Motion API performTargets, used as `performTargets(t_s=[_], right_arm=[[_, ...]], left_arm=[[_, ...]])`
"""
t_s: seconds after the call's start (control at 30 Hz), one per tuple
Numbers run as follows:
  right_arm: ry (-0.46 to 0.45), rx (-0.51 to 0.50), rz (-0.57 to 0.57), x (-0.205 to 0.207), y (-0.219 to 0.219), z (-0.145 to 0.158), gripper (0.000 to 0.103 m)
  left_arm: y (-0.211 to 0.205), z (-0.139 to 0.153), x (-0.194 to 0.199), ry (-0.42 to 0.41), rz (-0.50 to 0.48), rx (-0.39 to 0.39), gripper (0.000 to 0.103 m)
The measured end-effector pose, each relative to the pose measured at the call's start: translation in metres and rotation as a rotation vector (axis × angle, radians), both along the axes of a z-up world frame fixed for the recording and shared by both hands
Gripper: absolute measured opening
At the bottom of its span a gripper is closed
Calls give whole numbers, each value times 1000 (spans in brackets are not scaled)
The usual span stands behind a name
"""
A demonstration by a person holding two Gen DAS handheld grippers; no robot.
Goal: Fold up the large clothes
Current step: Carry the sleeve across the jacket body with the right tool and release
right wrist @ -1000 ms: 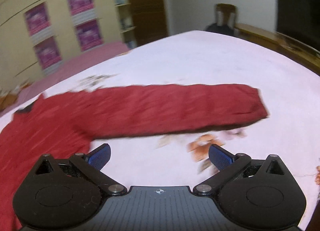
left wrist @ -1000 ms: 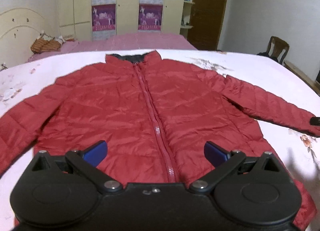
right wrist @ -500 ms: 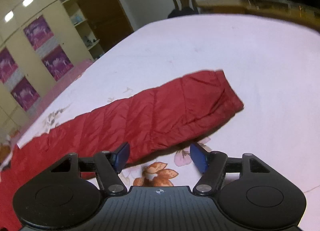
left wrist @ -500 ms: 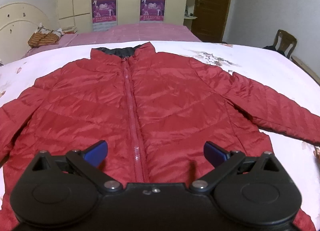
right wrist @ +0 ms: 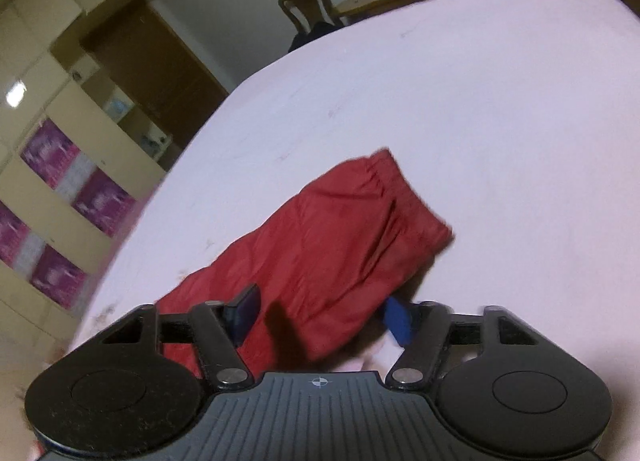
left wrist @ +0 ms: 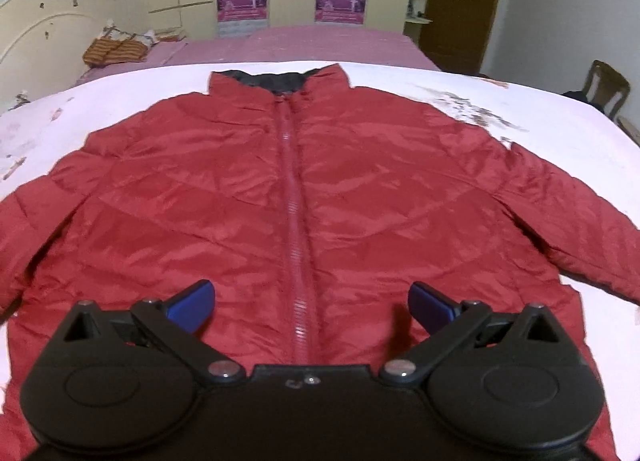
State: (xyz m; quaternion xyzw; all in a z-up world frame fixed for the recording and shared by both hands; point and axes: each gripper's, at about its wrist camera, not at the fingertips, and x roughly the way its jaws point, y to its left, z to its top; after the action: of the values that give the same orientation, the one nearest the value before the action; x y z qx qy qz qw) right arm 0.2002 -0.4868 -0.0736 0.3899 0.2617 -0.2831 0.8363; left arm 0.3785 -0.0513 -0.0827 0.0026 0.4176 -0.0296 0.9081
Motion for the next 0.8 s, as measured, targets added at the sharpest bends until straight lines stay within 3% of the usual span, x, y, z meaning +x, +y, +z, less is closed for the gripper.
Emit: performTargets(t_s=[0.1, 0.23, 0.33, 0.47, 0.53, 0.63, 0.8], right_arm=[[10, -91, 36, 9, 4, 12, 9], [-24, -290, 200, 40, 45, 49, 9], [-78, -362, 371, 70, 96, 74, 9], [-135, -377, 610, 100, 179, 89, 9], [-143, -377, 735, 111, 230, 92, 9], [-130, -400, 898, 119, 302, 92, 9], [-90, -420, 1086, 109, 404, 80, 9]], left_arm=[[11, 4, 2, 5, 30, -18, 103], [31, 7, 2, 10, 116, -18, 103], [54, 10, -1, 13, 169, -34, 102], [87, 14, -3, -5, 198, -71, 88], [104, 15, -3, -11, 207, -88, 89], [126, 14, -3, -11, 207, -100, 100], [167, 14, -11, -17, 212, -140, 100]])
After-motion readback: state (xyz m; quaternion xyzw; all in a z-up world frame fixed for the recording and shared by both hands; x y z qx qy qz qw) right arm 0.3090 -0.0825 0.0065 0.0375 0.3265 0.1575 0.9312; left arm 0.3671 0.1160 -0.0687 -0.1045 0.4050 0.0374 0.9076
